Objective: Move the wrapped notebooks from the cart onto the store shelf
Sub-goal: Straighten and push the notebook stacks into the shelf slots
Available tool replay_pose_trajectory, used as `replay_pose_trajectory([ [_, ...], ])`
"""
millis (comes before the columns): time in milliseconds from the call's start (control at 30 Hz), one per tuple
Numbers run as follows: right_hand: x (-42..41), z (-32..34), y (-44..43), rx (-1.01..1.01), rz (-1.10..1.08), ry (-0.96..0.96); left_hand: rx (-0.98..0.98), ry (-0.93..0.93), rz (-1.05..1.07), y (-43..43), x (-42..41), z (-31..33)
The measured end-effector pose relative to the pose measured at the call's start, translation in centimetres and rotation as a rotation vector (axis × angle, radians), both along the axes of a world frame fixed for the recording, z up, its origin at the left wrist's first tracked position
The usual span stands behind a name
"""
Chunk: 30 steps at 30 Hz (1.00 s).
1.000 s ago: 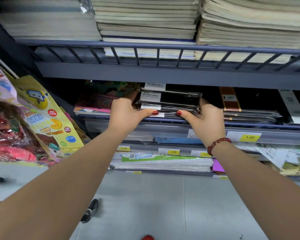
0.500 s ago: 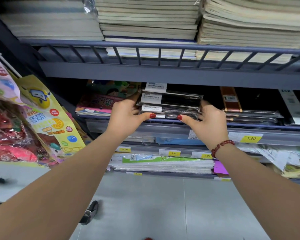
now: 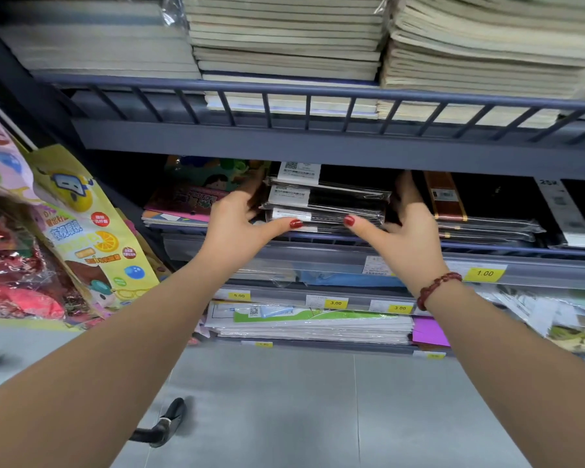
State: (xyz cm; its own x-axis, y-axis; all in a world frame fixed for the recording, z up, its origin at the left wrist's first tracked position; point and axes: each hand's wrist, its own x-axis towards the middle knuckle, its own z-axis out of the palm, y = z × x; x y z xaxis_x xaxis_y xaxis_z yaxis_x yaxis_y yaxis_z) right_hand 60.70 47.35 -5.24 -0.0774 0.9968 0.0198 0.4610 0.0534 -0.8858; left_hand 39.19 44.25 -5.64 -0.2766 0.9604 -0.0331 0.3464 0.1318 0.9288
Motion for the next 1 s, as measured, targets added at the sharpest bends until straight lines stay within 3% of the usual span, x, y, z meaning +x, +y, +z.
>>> replay_pose_trajectory([
  [133, 0.2, 0.6, 0.2, 0.01, 0.061, 0.026, 0.071, 0.034, -0.045, 0.7, 0.1, 0.0],
  [300, 0.0, 0.0, 0.2, 0.055, 0.035, 0.066, 0.093, 0.095, 0.043, 0.8, 0.2, -0.2],
  [467, -0.1, -0.9, 0.2, 0.089, -0.023, 0.175, 0.125, 0.005, 0.182, -0.2, 0.9, 0.4],
  [633, -0.2, -0.6, 0.0, 0.011, -0.006, 0.289, 0.095, -0.062, 0.11, -0.2, 0.6, 0.4],
  [800, -0.1, -1.0, 0.3, 0.043, -0.015, 0.209, 0.111, -0.043, 0.163, -0.2, 0.8, 0.4],
  [1000, 0.0, -1.1, -0.1, 0.039, -0.037, 0.312, 0.151, -0.073, 0.181, -0.5, 1.1, 0.5],
])
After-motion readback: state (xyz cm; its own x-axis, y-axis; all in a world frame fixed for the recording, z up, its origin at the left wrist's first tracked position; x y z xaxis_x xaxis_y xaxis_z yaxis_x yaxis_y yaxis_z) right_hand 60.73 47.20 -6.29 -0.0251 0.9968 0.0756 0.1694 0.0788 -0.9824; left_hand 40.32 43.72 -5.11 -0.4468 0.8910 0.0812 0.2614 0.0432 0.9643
